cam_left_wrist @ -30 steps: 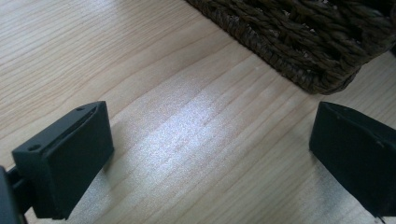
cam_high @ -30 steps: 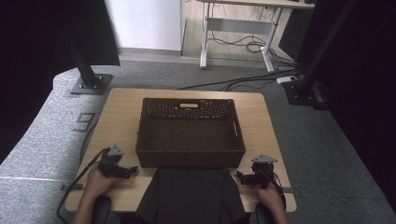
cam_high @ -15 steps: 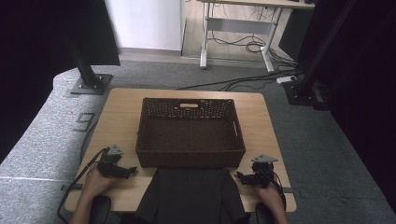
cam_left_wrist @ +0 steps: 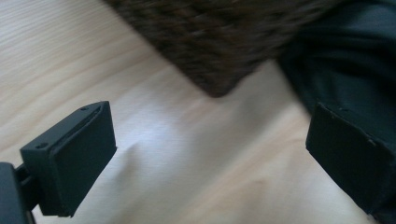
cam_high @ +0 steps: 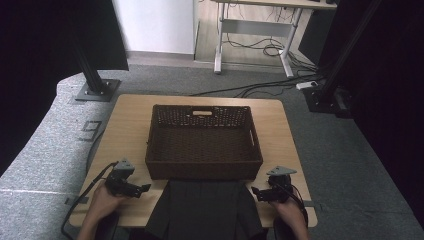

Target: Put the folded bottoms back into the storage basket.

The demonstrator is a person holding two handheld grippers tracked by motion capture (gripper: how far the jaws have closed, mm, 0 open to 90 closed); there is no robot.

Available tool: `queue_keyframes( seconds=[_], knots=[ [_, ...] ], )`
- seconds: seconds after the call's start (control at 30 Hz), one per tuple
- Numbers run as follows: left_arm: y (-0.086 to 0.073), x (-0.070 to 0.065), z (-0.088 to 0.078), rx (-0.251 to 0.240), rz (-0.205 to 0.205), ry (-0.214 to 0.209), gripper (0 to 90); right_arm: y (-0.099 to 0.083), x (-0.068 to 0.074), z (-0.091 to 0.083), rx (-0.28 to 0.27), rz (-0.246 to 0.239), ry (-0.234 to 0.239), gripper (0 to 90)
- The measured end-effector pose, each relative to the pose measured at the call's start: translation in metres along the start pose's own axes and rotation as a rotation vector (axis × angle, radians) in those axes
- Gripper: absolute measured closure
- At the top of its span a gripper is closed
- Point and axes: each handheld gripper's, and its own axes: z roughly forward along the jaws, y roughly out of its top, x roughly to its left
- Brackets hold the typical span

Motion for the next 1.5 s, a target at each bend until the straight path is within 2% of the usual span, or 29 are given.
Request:
queue_keyframes(
  seconds=[0.27, 0.37, 0.57, 0.67, 0.77, 0.87, 0.97, 1.03, 1.2, 1.5],
  knots=[
    [0.009, -0.040, -0.001, -0.013, 0.055, -0.039, 1.0, 0.005, 0.022, -0.014, -0.024, -0.018, 0.066, 0.0],
    [0.014, -0.054, 0.005, -0.019, 0.058, -0.079, 1.1, 0.006, 0.030, -0.016, -0.027, -0.025, 0.095, 0.0],
    [0.019, -0.071, 0.016, -0.018, 0.054, -0.062, 0.9, 0.009, 0.048, -0.018, -0.032, -0.020, 0.153, 0.0],
    [0.022, -0.077, 0.020, -0.035, 0.040, -0.077, 0.9, 0.012, 0.057, -0.017, -0.029, -0.026, 0.176, 0.0],
    [0.023, -0.084, 0.026, -0.039, 0.052, -0.066, 0.9, 0.015, 0.066, -0.015, -0.027, -0.026, 0.204, 0.0],
    [0.022, -0.091, 0.035, -0.017, 0.063, -0.063, 0.6, 0.018, 0.075, -0.011, -0.025, -0.023, 0.233, 0.0],
    [0.020, -0.095, 0.043, 0.012, 0.064, -0.067, 0.1, 0.018, 0.083, -0.003, 0.008, -0.028, 0.243, 0.0],
    [0.018, -0.095, 0.044, 0.023, 0.068, -0.052, 0.0, 0.015, 0.083, 0.003, 0.036, -0.034, 0.216, 0.0],
    [0.015, -0.096, 0.044, 0.045, 0.068, -0.038, 0.0, 0.007, 0.078, 0.009, 0.058, 0.018, 0.212, 0.0],
    [0.007, -0.093, 0.048, 0.055, 0.006, -0.072, 0.0, 0.003, 0.070, 0.004, 0.057, 0.038, 0.221, 0.0]
  ],
)
